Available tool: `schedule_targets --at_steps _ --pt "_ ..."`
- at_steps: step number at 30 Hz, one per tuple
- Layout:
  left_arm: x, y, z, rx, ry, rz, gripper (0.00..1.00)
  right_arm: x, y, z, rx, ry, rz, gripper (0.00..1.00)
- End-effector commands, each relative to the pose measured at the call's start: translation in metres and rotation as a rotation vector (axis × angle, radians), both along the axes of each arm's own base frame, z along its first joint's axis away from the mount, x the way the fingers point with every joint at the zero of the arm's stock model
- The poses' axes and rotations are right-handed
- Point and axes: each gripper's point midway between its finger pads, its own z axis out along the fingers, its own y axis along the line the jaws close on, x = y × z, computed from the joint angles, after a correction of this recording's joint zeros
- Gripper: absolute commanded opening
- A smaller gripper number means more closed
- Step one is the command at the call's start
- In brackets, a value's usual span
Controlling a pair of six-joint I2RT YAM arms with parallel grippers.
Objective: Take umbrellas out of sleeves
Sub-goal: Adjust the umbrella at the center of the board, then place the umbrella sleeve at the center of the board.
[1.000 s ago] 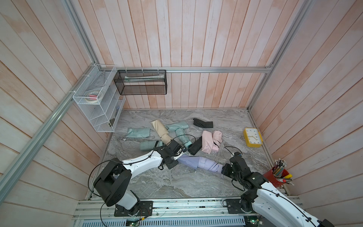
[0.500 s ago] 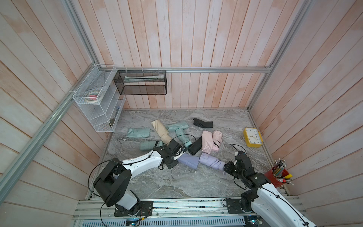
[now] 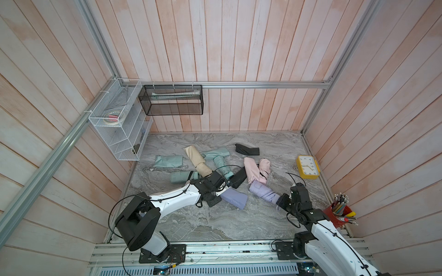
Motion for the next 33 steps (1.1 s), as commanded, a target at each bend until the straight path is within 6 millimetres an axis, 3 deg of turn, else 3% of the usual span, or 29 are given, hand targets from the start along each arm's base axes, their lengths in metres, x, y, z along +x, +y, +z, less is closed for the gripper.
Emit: schedule_targets --at_steps 1,16,24,25,29,30,32,33 --pt "-0.001 -0.016 0.006 -0.034 0.014 -0.009 0.00 0.020 -0.006 0.028 -0.046 -0.094 -0.009 0.02" --pt "-0.006 -0.081 -0.003 -0.104 0.057 -0.093 0.00 0.024 -0.017 0.041 -0.087 -0.140 -0.053 0.11" --pt "-0.002 -0.113 0.006 -0.193 0.063 -0.116 0.00 0.024 -0.014 0.046 -0.069 -0.160 -0.037 0.15" --pt "-0.001 -0.113 0.007 -0.194 0.060 -0.116 0.05 0.025 -0.013 0.046 -0.069 -0.163 -0.035 0.16" --pt "0.003 -0.109 0.016 -0.203 0.016 -0.091 0.45 0.026 -0.012 0.049 -0.072 -0.167 -0.026 0.25" --pt "0.004 -0.107 0.023 -0.220 -0.004 -0.082 0.50 0.027 -0.013 0.050 -0.076 -0.173 -0.024 0.27" --pt "0.002 -0.101 0.037 -0.273 -0.044 -0.060 0.73 0.031 -0.013 0.059 -0.085 -0.197 -0.019 0.32" --pt "0.000 -0.099 0.047 -0.309 -0.064 -0.051 0.76 0.032 -0.013 0.062 -0.089 -0.207 -0.015 0.34"
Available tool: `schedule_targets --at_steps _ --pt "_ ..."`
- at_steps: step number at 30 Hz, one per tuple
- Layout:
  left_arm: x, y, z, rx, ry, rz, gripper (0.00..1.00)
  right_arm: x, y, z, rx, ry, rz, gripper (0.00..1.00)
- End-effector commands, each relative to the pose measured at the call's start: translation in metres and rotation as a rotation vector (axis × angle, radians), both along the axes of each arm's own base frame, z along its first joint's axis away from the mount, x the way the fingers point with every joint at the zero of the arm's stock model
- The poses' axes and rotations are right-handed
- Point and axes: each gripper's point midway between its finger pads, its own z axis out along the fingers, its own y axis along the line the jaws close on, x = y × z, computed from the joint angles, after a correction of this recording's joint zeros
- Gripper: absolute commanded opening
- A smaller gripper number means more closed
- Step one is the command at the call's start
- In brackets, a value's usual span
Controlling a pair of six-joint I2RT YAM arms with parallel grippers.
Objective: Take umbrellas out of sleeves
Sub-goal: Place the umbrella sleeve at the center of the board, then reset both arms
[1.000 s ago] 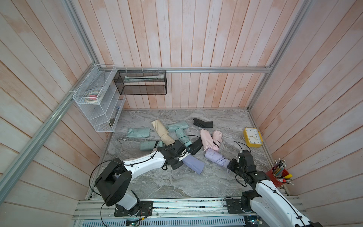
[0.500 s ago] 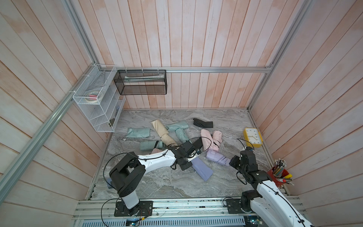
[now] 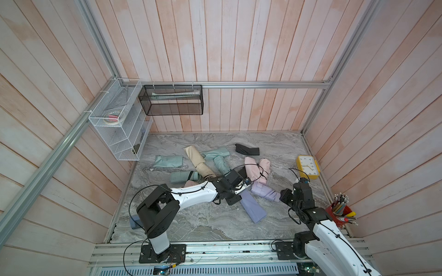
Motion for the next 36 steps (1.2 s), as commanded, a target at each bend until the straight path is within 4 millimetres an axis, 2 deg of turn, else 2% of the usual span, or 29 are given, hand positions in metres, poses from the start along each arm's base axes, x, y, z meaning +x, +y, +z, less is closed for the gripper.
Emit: schedule_targets --at_steps 1,3,4,7,9,10,11,15,18,22,23,24,27,31,36 --pt "0.001 0.002 0.047 -0.157 -0.097 0.046 0.78 0.014 0.000 0.030 -0.017 -0.086 0.010 0.35" --pt "-0.002 0.007 0.072 -0.261 -0.140 0.074 1.00 0.019 0.000 0.041 -0.024 -0.117 0.016 0.39" --pt "-0.003 0.013 0.078 -0.304 -0.153 0.097 1.00 0.022 0.001 0.048 -0.026 -0.141 0.020 0.41" --pt "0.000 0.035 0.114 -0.458 -0.225 0.184 1.00 0.033 -0.001 0.066 -0.037 -0.188 0.007 0.53" --pt "0.006 0.060 0.132 -0.547 -0.263 0.267 1.00 0.040 -0.003 0.081 -0.048 -0.222 -0.007 0.69" --pt "0.009 0.077 0.140 -0.593 -0.284 0.317 1.00 0.043 -0.003 0.091 -0.051 -0.247 -0.010 0.80" --pt "0.012 0.095 0.149 -0.639 -0.316 0.372 1.00 0.047 -0.003 0.100 -0.054 -0.275 -0.008 0.97" --pt "0.013 0.165 0.173 -0.784 -0.492 0.575 1.00 0.053 -0.008 0.136 -0.071 -0.445 -0.030 0.98" --pt "0.010 0.223 0.182 -0.836 -0.678 0.795 1.00 0.048 -0.020 0.165 -0.137 -0.671 -0.070 0.98" --pt "-0.001 0.312 0.166 -0.915 -0.878 1.261 1.00 0.028 -0.032 0.186 -0.330 -0.964 -0.092 0.98" --pt "-0.007 0.328 0.160 -0.930 -0.917 1.350 1.00 0.024 -0.034 0.182 -0.375 -0.995 -0.101 0.98" --pt "-0.010 0.335 0.157 -0.925 -0.946 1.377 1.00 0.023 -0.038 0.178 -0.412 -0.999 -0.115 0.98" --pt "-0.011 0.333 0.156 -0.843 -1.054 1.274 1.00 0.027 -0.047 0.159 -0.518 -0.949 -0.144 0.98" --pt "-0.004 0.333 0.155 -0.790 -1.099 1.261 1.00 0.032 -0.044 0.130 -0.625 -0.898 -0.088 0.98" --pt "0.006 0.357 0.142 -0.727 -1.106 1.516 1.00 0.036 -0.040 0.108 -0.724 -0.866 -0.019 0.98"
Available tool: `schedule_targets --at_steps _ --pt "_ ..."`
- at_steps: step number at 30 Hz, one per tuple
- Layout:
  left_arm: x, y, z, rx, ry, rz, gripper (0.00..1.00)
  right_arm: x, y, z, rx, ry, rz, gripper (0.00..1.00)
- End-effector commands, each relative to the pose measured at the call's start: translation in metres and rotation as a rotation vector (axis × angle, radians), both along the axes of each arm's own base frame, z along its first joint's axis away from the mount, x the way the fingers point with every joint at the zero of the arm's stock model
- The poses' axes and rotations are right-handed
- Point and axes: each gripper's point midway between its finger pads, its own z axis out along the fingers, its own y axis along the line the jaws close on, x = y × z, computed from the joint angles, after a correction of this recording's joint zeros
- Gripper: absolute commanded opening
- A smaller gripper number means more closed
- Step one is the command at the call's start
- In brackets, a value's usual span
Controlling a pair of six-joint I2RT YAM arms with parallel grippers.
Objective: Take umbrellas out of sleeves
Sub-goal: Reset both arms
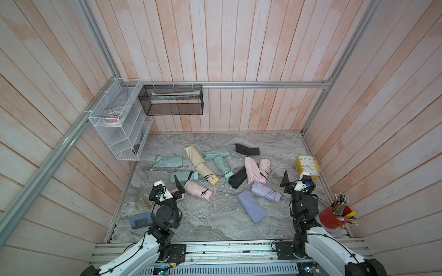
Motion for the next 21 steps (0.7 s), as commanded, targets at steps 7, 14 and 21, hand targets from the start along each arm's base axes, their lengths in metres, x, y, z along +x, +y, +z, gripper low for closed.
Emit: schedule_targets --at_steps 7,14,21 --pt "0.011 0.028 0.009 -0.111 -0.062 0.162 1.00 0.001 -0.003 -0.007 -0.087 -0.061 0.012 0.98" --pt "0.021 0.010 0.017 0.110 -0.098 -0.079 1.00 0.027 -0.017 -0.034 -0.031 -0.011 -0.070 0.98" --pt "0.033 0.013 0.006 0.111 -0.117 -0.158 1.00 0.065 -0.033 -0.054 0.019 0.118 -0.136 0.98"
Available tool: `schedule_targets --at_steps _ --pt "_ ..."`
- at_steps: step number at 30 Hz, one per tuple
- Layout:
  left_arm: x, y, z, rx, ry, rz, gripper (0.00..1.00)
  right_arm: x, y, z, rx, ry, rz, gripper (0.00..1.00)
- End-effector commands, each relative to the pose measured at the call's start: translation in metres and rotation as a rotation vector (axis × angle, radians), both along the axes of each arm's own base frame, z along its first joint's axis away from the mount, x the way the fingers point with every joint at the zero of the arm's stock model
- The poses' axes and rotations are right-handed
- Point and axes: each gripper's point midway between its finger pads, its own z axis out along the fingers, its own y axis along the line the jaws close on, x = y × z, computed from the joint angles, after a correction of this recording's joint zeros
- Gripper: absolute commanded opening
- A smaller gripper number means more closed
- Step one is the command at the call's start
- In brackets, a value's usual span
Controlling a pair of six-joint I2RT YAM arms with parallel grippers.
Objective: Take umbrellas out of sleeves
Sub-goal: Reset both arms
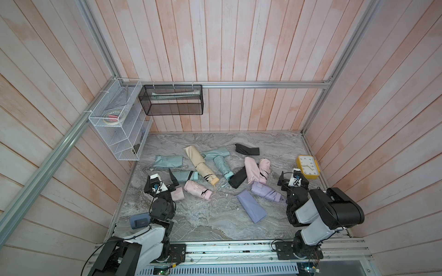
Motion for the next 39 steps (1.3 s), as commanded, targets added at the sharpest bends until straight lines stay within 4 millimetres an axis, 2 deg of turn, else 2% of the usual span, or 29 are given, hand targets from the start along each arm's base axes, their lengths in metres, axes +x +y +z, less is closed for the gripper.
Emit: schedule_targets --at_steps 1,5,7,14,16,17,19,20,21,25,28,30,31,32,33,39 --pt "-0.001 -0.014 -0.007 0.024 -0.024 -0.127 1.00 0.013 -0.012 0.008 0.061 -0.014 -0.039 0.98" --pt "0.006 -0.008 -0.024 0.035 0.020 -0.085 1.00 0.014 -0.013 0.007 0.066 -0.011 -0.038 0.98" --pt "0.016 -0.008 -0.029 0.044 0.041 -0.084 1.00 0.013 -0.013 0.007 0.066 -0.009 -0.040 0.98" --pt "0.052 -0.020 -0.058 0.082 0.155 -0.177 1.00 0.014 -0.013 0.008 0.067 -0.013 -0.039 0.98" --pt "0.056 -0.021 -0.056 0.085 0.148 -0.189 1.00 0.014 -0.013 0.007 0.066 -0.010 -0.038 0.98" --pt "0.062 -0.022 -0.058 0.075 0.171 -0.210 1.00 0.014 -0.013 0.007 0.065 -0.011 -0.039 0.98" --pt "0.081 -0.040 -0.069 0.094 0.254 -0.364 1.00 0.014 -0.013 0.007 0.066 -0.010 -0.039 0.98" --pt "0.087 -0.041 -0.076 0.062 0.302 -0.434 1.00 0.014 -0.013 0.007 0.066 -0.010 -0.037 0.98" --pt "0.091 -0.033 -0.079 0.015 0.321 -0.450 1.00 0.014 -0.013 0.007 0.066 -0.007 -0.036 0.98" --pt "0.091 -0.028 -0.079 -0.005 0.315 -0.442 1.00 0.016 -0.013 0.006 0.072 -0.004 -0.029 0.98" --pt "0.091 -0.024 -0.079 -0.013 0.310 -0.421 1.00 0.015 -0.026 0.004 0.127 -0.001 -0.059 0.98" --pt "0.091 -0.024 -0.078 -0.012 0.309 -0.420 1.00 0.015 -0.027 0.003 0.127 0.003 -0.062 0.98" --pt "0.091 -0.024 -0.078 -0.011 0.307 -0.420 1.00 0.017 -0.022 0.004 0.125 0.002 -0.029 0.98" --pt "0.091 -0.024 -0.078 -0.012 0.309 -0.419 1.00 0.023 -0.003 0.003 0.084 0.023 0.079 0.98" --pt "0.091 -0.024 -0.079 -0.012 0.311 -0.419 1.00 0.024 0.006 0.002 0.067 0.037 0.129 0.98" --pt "0.091 -0.024 -0.078 -0.011 0.309 -0.418 1.00 0.025 0.005 0.002 0.076 0.038 0.140 0.98"
